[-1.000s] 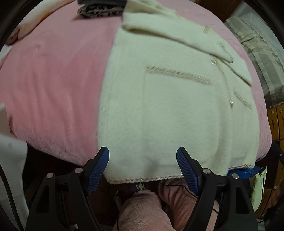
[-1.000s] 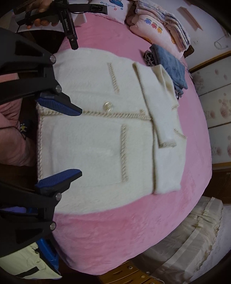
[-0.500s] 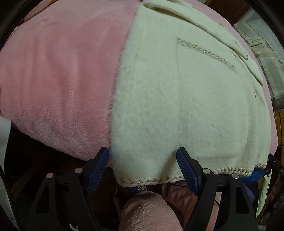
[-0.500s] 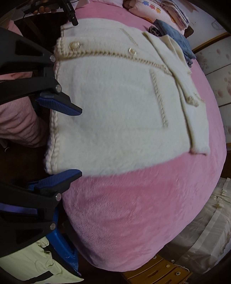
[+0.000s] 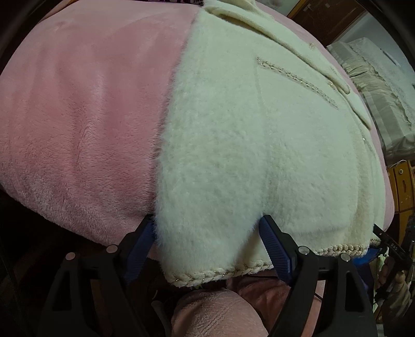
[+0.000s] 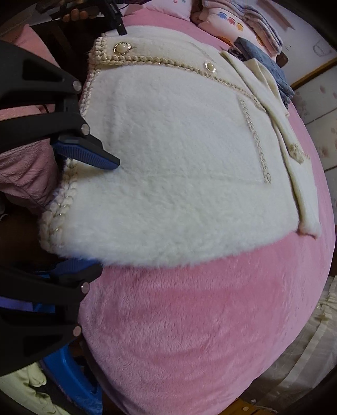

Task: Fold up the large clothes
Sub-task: 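Move both tools to the braided hem and close on it, then lift the hem with both tools and fold it over toward the collar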

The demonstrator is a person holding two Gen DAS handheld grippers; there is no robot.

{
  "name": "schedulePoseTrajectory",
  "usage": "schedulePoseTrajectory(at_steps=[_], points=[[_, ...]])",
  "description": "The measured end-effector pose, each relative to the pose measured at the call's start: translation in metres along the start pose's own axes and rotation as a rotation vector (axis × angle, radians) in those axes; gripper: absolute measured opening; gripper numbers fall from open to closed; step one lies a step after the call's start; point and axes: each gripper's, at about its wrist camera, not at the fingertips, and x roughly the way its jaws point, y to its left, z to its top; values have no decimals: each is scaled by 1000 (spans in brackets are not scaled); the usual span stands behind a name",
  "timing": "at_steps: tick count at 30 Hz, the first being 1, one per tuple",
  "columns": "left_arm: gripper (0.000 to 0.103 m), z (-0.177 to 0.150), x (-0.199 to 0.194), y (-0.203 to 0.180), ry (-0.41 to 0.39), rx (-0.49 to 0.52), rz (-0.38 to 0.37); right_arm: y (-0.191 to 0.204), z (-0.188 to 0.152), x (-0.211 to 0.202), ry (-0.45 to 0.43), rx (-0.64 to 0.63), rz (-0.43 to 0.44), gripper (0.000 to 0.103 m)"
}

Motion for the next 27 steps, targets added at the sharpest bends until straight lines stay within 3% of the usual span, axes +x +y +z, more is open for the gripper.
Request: schedulePoseTrajectory(at_steps=[6,9,11,12,14,15,17,18,20,25,27], points=[[85,-10,-5,7,-34,57,-46,1,-3,5,-19,-22,7,62],[93,-13,-6,7,-38,99,-53,3,-3,5,-28,-49,-6,58],[97,-15,-5,3,-37,123,-46,7,-4,5,-33,-68,-17,46],[98,-15,-4,1,-36,129,-31,9,-4,4,-38,-78,-21,41],[97,-14,-4,-1,-32,126,-5,15,-3,2,-43,-99,-27,22],[96,-14,-4,-2,-24,126,15,17,-2,1,-44,-107,-31,18],[67,-13,-8,-5,-16,137,55,22,0,-1,-40,-126,-46,13],[59,-12,-11,-7,-5,141,58,23,0,-2,-38,-130,-51,12],[13,-9,-18,-11,26,151,24,24,2,-6,-40,-126,-52,11],[9,3,-28,-19,108,139,48,21,7,-27,-74,-81,-18,10],[8,10,-40,-15,112,80,-7,18,11,-46,-116,-46,6,10]])
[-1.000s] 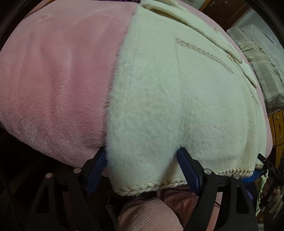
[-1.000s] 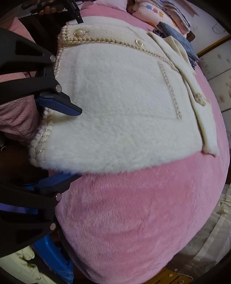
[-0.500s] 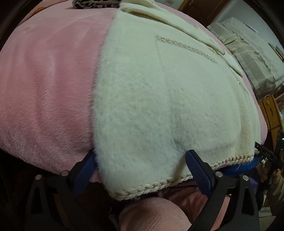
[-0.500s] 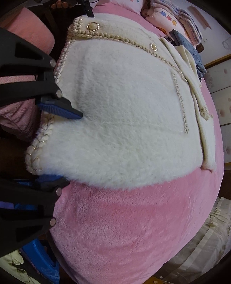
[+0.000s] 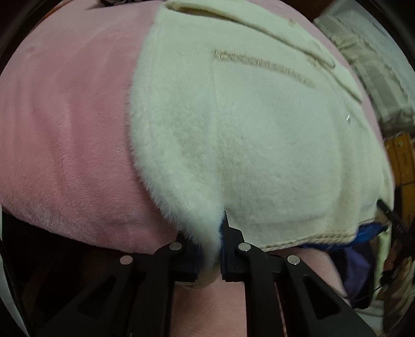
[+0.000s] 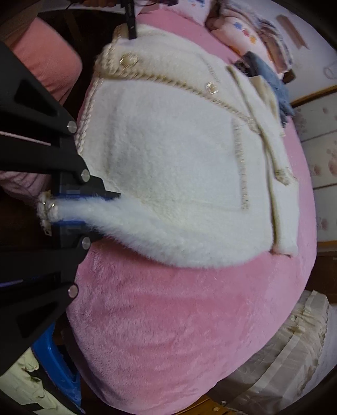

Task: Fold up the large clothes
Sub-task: 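Lift the hem with both tools and fold it over toward the collar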

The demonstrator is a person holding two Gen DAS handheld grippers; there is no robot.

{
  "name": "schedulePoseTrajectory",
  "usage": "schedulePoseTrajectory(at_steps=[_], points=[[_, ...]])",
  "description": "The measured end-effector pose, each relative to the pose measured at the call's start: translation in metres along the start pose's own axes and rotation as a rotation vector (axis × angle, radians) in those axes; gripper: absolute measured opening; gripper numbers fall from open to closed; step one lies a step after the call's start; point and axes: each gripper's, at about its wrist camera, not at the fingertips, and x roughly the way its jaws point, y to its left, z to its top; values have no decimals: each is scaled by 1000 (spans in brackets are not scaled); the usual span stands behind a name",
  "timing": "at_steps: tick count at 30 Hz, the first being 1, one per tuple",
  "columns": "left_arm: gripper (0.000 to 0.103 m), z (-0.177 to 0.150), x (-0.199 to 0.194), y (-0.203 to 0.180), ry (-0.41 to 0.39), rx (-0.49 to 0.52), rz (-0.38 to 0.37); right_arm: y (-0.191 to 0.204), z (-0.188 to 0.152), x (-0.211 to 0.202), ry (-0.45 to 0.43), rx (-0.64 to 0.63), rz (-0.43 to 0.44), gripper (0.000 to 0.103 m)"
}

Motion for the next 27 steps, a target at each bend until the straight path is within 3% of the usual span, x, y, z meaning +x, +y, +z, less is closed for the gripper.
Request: schedulePoseTrajectory(at_steps=[6,9,17,27], points=[[8,11,-81,16,-197,-161,-271,5,33,-63,-152,42,92,10],[8,20,-123,15,-300,-180,-346,17,51,-86,-218,41,131,10],[8,25,-188,7,-426,-203,-412,27,73,-132,-337,95,205,7],[8,3,-207,0,-446,-251,-421,38,67,-168,-365,76,234,6]])
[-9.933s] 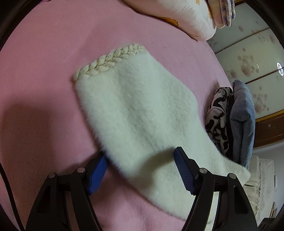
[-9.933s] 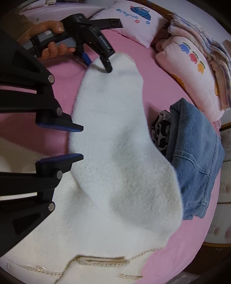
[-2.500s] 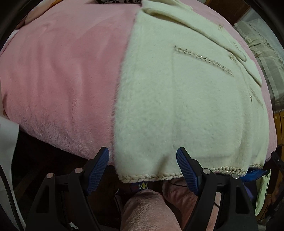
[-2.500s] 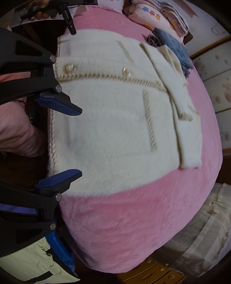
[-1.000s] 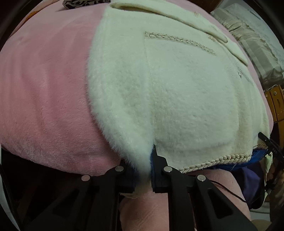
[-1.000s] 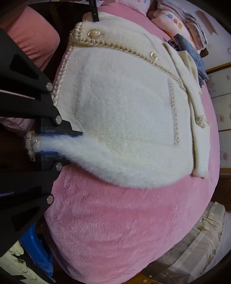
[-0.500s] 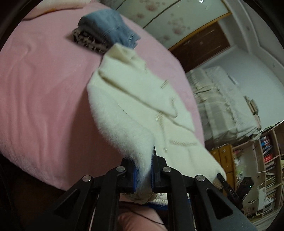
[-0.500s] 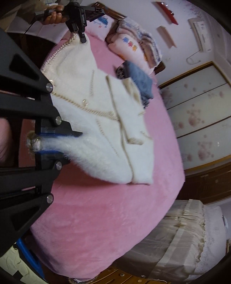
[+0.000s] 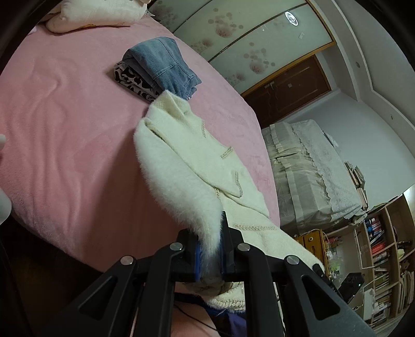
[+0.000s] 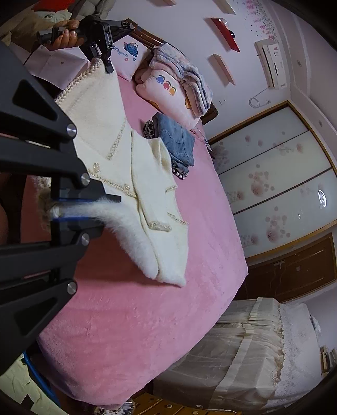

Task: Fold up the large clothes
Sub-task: 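Lift the hem with both tools and fold it over toward the collar, then lay the hem down on the collar and open both tools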

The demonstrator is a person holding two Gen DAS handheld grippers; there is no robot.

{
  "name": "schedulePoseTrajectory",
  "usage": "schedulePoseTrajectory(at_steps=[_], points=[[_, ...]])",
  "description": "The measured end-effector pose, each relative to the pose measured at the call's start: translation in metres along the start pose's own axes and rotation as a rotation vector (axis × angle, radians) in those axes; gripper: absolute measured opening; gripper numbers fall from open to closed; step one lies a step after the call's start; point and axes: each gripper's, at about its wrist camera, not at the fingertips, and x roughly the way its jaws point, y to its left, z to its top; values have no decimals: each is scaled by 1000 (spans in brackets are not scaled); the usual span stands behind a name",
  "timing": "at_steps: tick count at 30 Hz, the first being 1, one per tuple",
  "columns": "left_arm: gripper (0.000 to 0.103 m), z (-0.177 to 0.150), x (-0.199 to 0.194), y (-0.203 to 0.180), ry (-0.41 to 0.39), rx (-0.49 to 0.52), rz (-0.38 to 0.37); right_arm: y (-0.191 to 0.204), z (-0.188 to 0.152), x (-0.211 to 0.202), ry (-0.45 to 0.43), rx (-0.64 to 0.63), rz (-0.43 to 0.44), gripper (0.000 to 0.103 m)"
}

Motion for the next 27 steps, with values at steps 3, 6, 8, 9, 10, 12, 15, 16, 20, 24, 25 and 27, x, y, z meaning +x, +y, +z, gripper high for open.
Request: schedulePoseTrajectory(at_steps=[3,6,8,9,10,12,15,16,20,24,25,27], points=[[8,2,-1,-5,-2,-12,-4,-3,4,-7,-11,28,16,6],[8,15,0,-3,-23,-47,-17,-13,16,-6,-21,76,23,6],[8,26,3,-3,-44,-65,-26,-20,27,-1,-32,110,24,6],[8,35,6,-3,-53,-75,-33,-25,35,3,-37,134,26,6],[8,43,9,-4,-64,-84,-36,-29,43,9,-41,156,27,6],[8,65,22,-6,-87,-97,-32,-39,59,23,-45,199,24,6],[8,101,53,-7,-104,-112,-8,-52,85,57,-40,252,9,6],[8,112,63,-8,-107,-109,7,-55,92,69,-40,254,0,6],[8,162,119,-8,-110,-95,63,-74,128,131,-47,272,-59,6],[9,208,183,-3,-124,-77,112,-96,158,200,-39,292,-123,6],[9,216,199,1,-123,-79,118,-103,164,221,-26,300,-134,7],[9,233,237,8,-100,-72,128,-112,171,258,4,293,-148,7]])
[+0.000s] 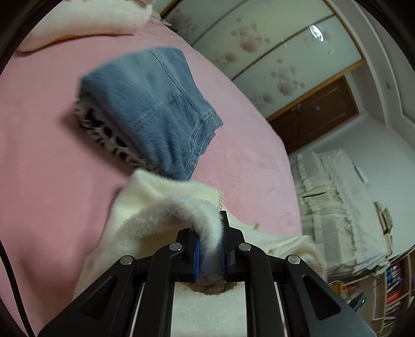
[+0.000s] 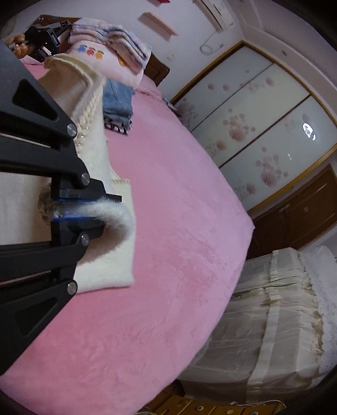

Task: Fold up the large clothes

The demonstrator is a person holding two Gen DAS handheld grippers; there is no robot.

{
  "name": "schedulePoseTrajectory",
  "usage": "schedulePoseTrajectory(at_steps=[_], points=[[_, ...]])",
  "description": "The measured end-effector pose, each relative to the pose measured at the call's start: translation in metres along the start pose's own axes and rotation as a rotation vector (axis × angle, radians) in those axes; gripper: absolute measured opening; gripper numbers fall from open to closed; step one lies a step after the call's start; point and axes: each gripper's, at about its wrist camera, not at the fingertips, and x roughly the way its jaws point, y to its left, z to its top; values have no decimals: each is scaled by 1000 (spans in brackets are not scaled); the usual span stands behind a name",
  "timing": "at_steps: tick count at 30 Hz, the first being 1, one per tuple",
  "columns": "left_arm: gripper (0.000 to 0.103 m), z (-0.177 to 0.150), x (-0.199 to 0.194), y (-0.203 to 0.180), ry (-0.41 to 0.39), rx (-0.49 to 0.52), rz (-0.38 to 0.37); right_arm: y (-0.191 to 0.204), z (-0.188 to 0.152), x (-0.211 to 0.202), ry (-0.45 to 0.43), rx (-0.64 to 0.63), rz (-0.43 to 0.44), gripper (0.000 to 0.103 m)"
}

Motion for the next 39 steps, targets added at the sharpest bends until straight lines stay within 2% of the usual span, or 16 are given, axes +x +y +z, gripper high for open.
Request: schedulePoseTrajectory(at_steps=[5,7,9,11,12,14,15,16,17,18,21,24,27,33,36,39], points=[[14,11,83,11,29,36,129,-10,-3,96,93,-17,-125,10],[22,16,105,23,61,16,134,-18,-6,122,156,-6,-157,13],[29,20,115,28,82,20,106,-25,-7,133,189,-1,-138,24],[46,21,117,26,108,61,71,-23,-8,132,183,-39,-111,29],[50,23,118,22,121,97,57,-20,-9,130,187,-75,-102,31],[72,24,113,10,134,176,53,-14,-8,126,200,-123,-83,43],[77,26,110,5,123,207,60,-11,-7,124,203,-139,-78,45],[81,27,105,-1,107,241,64,-7,-7,118,191,-162,-74,56],[81,28,98,-8,95,281,59,-3,-6,112,169,-188,-72,67],[81,29,92,-14,91,323,46,2,-7,109,152,-205,-71,69],[81,27,79,-30,61,473,57,13,-5,94,120,-281,-45,69],[81,19,82,-40,27,643,147,16,-9,90,112,-365,-81,69],[81,15,101,-38,42,739,225,14,-12,102,126,-425,-136,69],[77,7,138,-40,67,871,302,4,-6,142,168,-460,-207,69],[70,5,149,-46,51,894,331,-5,-2,165,193,-439,-224,69],[45,7,153,-47,3,888,388,-15,2,186,234,-377,-219,67]])
